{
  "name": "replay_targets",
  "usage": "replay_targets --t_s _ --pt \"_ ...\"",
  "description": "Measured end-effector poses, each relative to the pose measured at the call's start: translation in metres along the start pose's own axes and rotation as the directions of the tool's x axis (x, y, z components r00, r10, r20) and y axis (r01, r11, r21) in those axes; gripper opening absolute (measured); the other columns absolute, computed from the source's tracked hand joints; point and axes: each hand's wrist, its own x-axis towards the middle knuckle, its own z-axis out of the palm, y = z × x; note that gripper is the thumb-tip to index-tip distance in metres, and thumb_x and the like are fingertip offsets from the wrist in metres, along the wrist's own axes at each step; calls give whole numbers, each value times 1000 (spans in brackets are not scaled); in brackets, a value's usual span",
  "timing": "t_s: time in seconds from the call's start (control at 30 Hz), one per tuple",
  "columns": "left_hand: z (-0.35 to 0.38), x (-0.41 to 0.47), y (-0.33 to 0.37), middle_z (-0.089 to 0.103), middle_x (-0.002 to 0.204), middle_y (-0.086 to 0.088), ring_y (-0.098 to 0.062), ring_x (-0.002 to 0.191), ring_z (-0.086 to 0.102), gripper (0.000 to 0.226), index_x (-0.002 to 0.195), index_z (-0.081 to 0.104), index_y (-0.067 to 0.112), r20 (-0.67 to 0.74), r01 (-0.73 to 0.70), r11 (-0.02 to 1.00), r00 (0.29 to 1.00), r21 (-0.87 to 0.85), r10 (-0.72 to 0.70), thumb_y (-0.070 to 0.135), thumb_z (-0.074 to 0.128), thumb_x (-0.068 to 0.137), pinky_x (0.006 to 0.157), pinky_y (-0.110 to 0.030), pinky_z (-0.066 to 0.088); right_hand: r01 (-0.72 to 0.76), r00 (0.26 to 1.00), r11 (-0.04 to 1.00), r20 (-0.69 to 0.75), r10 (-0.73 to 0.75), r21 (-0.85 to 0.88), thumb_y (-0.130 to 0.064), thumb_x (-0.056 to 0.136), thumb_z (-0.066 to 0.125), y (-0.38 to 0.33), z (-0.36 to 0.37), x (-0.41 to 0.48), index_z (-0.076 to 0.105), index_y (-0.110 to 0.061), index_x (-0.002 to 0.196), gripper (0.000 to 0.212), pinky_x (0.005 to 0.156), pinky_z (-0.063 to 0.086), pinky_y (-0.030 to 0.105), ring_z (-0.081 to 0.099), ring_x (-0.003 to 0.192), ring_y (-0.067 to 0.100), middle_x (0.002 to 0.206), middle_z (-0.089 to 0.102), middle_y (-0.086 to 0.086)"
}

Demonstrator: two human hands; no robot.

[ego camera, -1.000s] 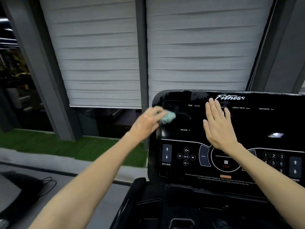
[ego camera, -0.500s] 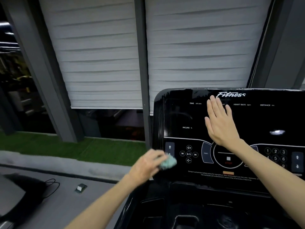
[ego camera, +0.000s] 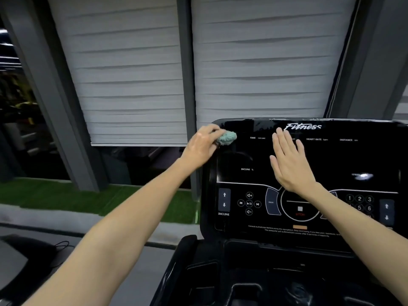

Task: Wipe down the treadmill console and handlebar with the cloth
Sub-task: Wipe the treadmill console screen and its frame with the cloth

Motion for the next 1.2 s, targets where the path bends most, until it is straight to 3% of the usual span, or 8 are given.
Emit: replay_targets --t_s 0.2,0.33,0.57,0.83,0.93,1.03,1.1,1.2 --pt "5 -8 8 63 115 -9 -31 101 58 53 120 65 7 -74 100 994 992 -50 -104 -10 56 71 89 -40 49 0 1000 1000 14 0 21 -31 99 25 0 1 0 18 -1 151 61 115 19 51 11 148 29 161 12 15" --pt "19 -80 29 64 115 -10 -27 92 58 57 118 66 6 21 9 1000 1000 -28 -8 -11 66 64 76 -30 47 -13 1000 999 26 12 46 -31 98 25 -2 -1 0 19 0 151 62 115 18 51 12 148 30 160 13 15" --pt "51 -187 58 61 113 -3 -16 93 53 66 118 63 13 182 -7 991 983 -136 32 -7 75 56 76 -30 56 -6 1000 999 28 4 45 -33 98 21 -2 -5 -1 19 1 151 62 114 20 52 14 148 31 160 14 16" --pt "55 -192 60 56 114 -2 -18 93 59 45 121 62 11 373 -60 989 922 -134 106 11 68 76 78 -31 55 -10 996 999 87 7 31 -33 98 19 -1 -11 1 20 1 151 63 112 26 52 15 147 31 160 14 17" --pt "44 -158 71 60 112 0 -14 99 58 40 117 64 11 265 127 968 962 -216 -67 13 58 78 87 -21 47 23 996 998 82 -27 56 -34 96 18 0 -15 1 25 1 149 64 112 27 51 17 147 32 159 18 17" --pt "26 -106 91 66 102 11 -4 95 61 30 104 63 20 127 385 820 922 -424 -367 8 72 77 83 -15 45 62 998 964 15 -68 259 -29 100 31 -2 -28 -2 35 0 146 54 115 25 43 31 142 31 153 34 16" --pt "14 -72 102 70 101 12 0 95 64 25 97 59 26 186 508 646 846 -569 -500 17 76 81 81 -14 48 -104 994 781 91 60 615 -23 101 46 -11 -50 -5 52 -7 136 40 111 34 34 51 128 21 137 56 10" --pt "4 -34 114 73 103 7 -3 97 67 22 102 63 23 243 521 425 797 -740 -554 21 75 85 86 -16 50 -403 915 180 390 104 897 -25 97 55 -27 -83 -7 63 -19 121 26 101 46 32 65 108 9 111 72 -1"
